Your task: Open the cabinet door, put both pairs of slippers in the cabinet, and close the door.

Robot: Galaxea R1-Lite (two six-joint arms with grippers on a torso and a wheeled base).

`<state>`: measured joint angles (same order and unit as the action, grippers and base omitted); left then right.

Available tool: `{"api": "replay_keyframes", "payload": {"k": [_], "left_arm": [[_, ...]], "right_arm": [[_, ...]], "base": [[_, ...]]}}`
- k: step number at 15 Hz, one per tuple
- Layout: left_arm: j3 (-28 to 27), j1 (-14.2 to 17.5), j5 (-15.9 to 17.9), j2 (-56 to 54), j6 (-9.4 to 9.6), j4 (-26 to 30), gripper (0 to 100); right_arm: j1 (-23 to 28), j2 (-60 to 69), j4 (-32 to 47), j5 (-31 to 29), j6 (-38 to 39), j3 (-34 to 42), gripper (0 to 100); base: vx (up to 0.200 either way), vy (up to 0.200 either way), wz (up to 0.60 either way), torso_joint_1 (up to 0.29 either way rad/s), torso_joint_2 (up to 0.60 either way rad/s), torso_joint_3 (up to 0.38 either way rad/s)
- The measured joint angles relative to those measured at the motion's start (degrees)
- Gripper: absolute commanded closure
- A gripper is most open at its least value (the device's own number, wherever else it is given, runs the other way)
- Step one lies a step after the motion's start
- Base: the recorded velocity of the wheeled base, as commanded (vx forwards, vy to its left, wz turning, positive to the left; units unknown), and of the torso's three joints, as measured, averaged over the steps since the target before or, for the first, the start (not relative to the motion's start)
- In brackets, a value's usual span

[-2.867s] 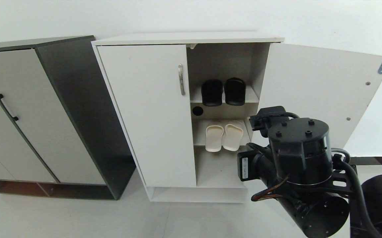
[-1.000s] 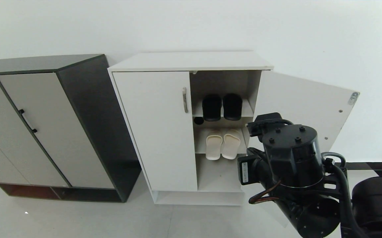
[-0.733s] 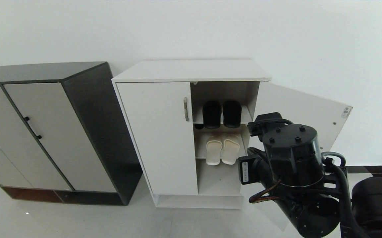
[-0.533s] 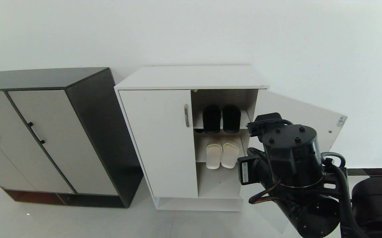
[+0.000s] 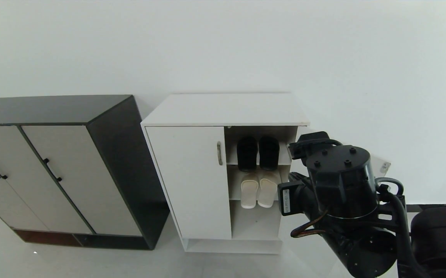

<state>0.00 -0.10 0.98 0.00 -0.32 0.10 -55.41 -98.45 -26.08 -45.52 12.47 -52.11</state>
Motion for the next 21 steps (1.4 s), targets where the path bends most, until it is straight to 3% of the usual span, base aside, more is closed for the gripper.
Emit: {"api": "replay_keyframes", "payload": {"k": [8,12,17,21], "left_arm": [[0.00,0.00,0.00,0.00,-0.01,-0.05,100],[0.00,0.00,0.00,0.00,0.00,0.00,100],[0.00,-0.01,-0.02,0.00,-0.01,0.01,100],[0.00,0.02,0.00,0.00,-0.01,0.01,100]], "right_arm": [[0.15,0.09,-0.02,0.00,-0.54,0.41,100],[0.15,0.16,0.02,0.00,-0.60,1.04,100],[0.72,0.05,-0.02,1.05,-0.71,1.73,100],[4.63,0.05,-0.13,2.13,-0.84,1.16,100]], "base": [[0.000,0.000,0.00,0.231,-0.53,-0.295],[0.000,0.000,0.00,0.017,-0.03,-0.022],[0.000,0.000,-0.60,0.005,0.00,0.000],[0.000,0.000,0.00,0.000,0.00,0.000]]}}
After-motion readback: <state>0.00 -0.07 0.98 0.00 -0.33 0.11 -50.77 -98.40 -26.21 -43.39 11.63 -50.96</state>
